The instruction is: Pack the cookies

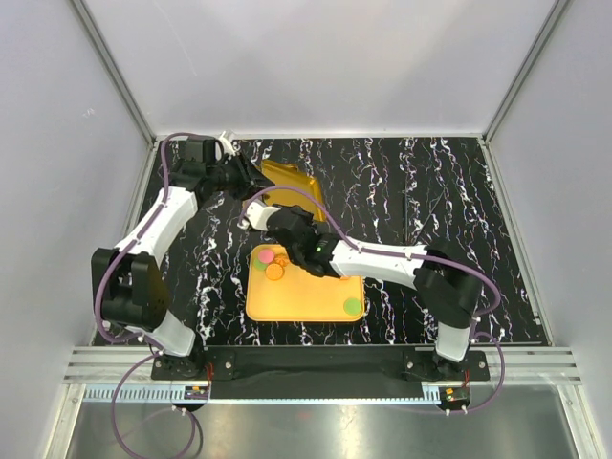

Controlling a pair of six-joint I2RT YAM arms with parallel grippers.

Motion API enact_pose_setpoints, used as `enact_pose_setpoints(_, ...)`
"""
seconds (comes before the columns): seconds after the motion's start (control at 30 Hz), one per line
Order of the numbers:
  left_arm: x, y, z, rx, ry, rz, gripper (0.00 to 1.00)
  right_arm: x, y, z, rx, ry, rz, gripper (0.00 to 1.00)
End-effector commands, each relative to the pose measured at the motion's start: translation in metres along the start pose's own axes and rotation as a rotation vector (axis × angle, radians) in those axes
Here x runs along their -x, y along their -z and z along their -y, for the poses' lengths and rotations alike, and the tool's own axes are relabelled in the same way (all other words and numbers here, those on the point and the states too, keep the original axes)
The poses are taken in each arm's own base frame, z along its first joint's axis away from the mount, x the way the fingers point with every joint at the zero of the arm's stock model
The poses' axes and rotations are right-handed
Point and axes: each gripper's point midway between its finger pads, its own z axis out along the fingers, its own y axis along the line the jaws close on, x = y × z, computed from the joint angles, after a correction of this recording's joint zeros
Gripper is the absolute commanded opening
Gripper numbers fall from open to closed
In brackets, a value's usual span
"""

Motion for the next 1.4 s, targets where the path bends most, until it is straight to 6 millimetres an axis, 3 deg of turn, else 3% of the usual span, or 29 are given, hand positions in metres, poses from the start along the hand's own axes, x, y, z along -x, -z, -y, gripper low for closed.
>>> enact_pose_setpoints(0.0,0.01,0.027,0.04,-0.101,-0.081,0.054,0.44,0.027,0.007,0.04,-0.135,-0.092,0.059,0.15)
enact_pose_setpoints(0.03,0.013,0.029,0.044,-0.109,-0.093,0.066,0.49,0.03,0.01,0.044,-0.138,-0.102,0.068,0.07)
enact_pose_setpoints(0.07,0.015,0.031,0.047,-0.114,-0.1,0.074,0.62,0.033,0.013,0.049,-0.141,-0.113,0.079,0.02)
enact_pose_setpoints(0.2,0.045,0.044,0.059,-0.087,-0.152,0.193,0.87,0.046,0.026,0.058,-0.071,-0.154,0.096,0.0)
enact_pose_setpoints(0.37,0.109,0.077,0.079,-0.041,-0.194,0.412,0.99,0.058,0.048,0.046,0.136,-0.274,0.115,0.0)
enact_pose_setpoints(0.5,0.156,0.11,0.09,0.012,-0.203,0.6,0.99,0.06,0.059,0.035,0.306,-0.371,0.088,0.0)
enact_pose_setpoints(0.53,0.161,0.115,0.088,0.036,-0.206,0.624,0.99,0.067,0.062,0.026,0.398,-0.439,0.103,0.0)
enact_pose_setpoints(0.67,0.182,0.146,0.091,0.107,-0.241,0.748,0.99,0.059,0.043,0.045,0.578,-0.665,0.09,0.0)
enact_pose_setpoints(0.7,0.187,0.155,0.089,0.136,-0.251,0.779,0.99,0.067,0.041,0.056,0.616,-0.718,0.12,0.0)
enact_pose_setpoints(0.73,0.189,0.158,0.087,0.151,-0.253,0.786,0.99,0.066,0.031,0.052,0.672,-0.798,0.105,0.0)
enact_pose_setpoints(0.77,0.189,0.158,0.082,0.173,-0.248,0.785,0.99,0.083,0.037,0.058,0.792,-0.861,0.174,0.0)
enact_pose_setpoints(0.8,0.187,0.156,0.077,0.183,-0.248,0.777,0.99,0.077,0.026,0.073,0.828,-0.981,0.165,0.0)
enact_pose_setpoints(0.83,0.182,0.148,0.065,0.205,-0.235,0.752,0.99,0.08,0.026,0.066,0.975,-1.042,0.181,0.0)
enact_pose_setpoints(0.87,0.178,0.144,0.058,0.216,-0.228,0.738,0.99,0.089,0.021,0.078,1.016,-1.084,0.257,0.0)
enact_pose_setpoints(0.9,0.174,0.137,0.048,0.229,-0.218,0.72,0.99,0.077,0.006,0.084,1.07,-1.22,0.217,0.0)
enact_pose_setpoints(0.93,0.164,0.124,0.027,0.257,-0.196,0.683,0.99,0.08,0.01,0.085,1.179,-1.258,0.24,0.0)
enact_pose_setpoints(0.97,0.16,0.118,0.019,0.26,-0.189,0.671,0.99,0.087,0.003,0.099,1.189,-1.273,0.334,0.0)
enact_pose_setpoints(1.0,0.154,0.11,0.01,0.263,-0.176,0.65,0.99,0.083,-0.005,0.101,1.217,-1.317,0.327,0.0)
enact_pose_setpoints(1.03,0.143,0.096,-0.009,0.284,-0.157,0.604,0.99,0.072,-0.019,0.091,1.277,-1.398,0.259,0.0)
enact_pose_setpoints(1.1,0.137,0.084,-0.018,0.271,-0.154,0.573,0.99,0.075,-0.031,0.093,1.317,-1.442,0.267,0.0)
enact_pose_setpoints(1.13,0.134,0.079,-0.025,0.276,-0.152,0.562,0.99,0.066,-0.046,0.078,1.353,-1.475,0.227,0.0)
enact_pose_setpoints(1.17,0.13,0.072,-0.034,0.282,-0.147,0.544,0.99,0.073,-0.049,0.083,1.369,-1.458,0.297,0.0)
enact_pose_setpoints(1.2,0.129,0.067,-0.04,0.289,-0.149,0.531,0.99,0.073,-0.053,0.082,1.413,-1.525,0.259,0.0)
enact_pose_setpoints(1.23,0.128,0.063,-0.044,0.297,-0.145,0.518,0.99,0.064,-0.066,0.066,1.444,-1.555,0.224,0.0)
enact_pose_setpoints(1.3,0.124,0.05,-0.058,0.32,-0.136,0.472,0.99,0.067,-0.071,0.072,1.479,-1.586,0.259,0.0)
enact_pose_setpoints(1.33,0.123,0.046,-0.062,0.325,-0.132,0.457,0.99,0.059,-0.081,0.063,1.492,-1.615,0.241,0.0)
enact_pose_setpoints(1.37,0.12,0.038,-0.071,0.337,-0.12,0.435,0.99,0.06,-0.08,0.07,1.499,-1.592,0.309,0.0)
